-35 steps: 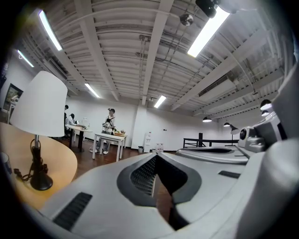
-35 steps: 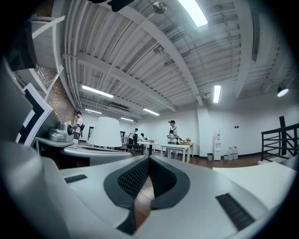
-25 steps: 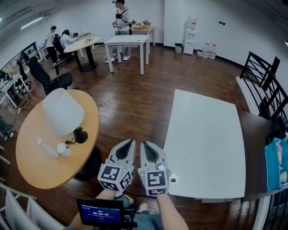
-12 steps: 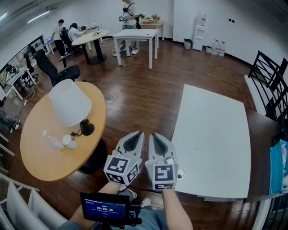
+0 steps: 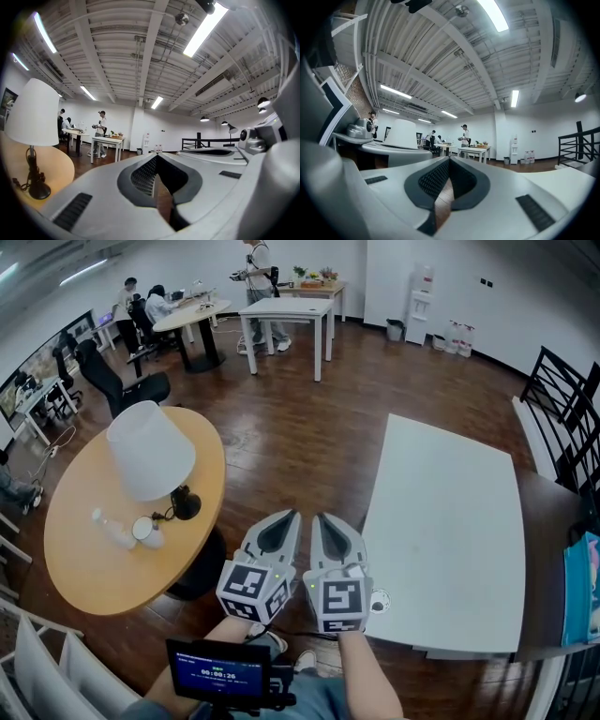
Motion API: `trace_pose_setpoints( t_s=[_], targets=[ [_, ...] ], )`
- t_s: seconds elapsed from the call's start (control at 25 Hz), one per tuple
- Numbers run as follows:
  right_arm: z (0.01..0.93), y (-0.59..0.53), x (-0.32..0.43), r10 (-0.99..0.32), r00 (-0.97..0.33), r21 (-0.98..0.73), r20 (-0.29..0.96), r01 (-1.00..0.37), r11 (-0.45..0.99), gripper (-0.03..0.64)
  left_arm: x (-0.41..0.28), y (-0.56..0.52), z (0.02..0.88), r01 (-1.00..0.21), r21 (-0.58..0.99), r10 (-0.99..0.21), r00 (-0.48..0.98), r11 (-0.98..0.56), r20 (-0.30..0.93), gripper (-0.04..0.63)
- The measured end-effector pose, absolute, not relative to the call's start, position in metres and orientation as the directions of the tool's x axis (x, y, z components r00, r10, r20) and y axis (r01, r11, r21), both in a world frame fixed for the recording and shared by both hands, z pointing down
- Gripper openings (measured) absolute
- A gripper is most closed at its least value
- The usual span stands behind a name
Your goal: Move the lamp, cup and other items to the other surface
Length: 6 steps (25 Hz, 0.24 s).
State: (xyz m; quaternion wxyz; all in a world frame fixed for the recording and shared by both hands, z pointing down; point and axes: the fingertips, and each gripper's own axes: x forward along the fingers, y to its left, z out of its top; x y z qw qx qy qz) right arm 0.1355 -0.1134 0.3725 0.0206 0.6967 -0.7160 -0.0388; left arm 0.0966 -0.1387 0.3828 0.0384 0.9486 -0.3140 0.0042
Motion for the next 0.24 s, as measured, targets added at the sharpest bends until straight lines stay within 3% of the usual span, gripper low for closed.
trace_pose_setpoints(
  t_s=[0.24],
  targets=[
    [0.373,-0.1115,0.1352,-0.999,-0.025,0.082,-0.025,-0.996,0.023,0.003,0.0964,-0.1364,0.3835,-0.595,0.071,-0.594,0.804,-0.801,0.035,0.014]
  ],
)
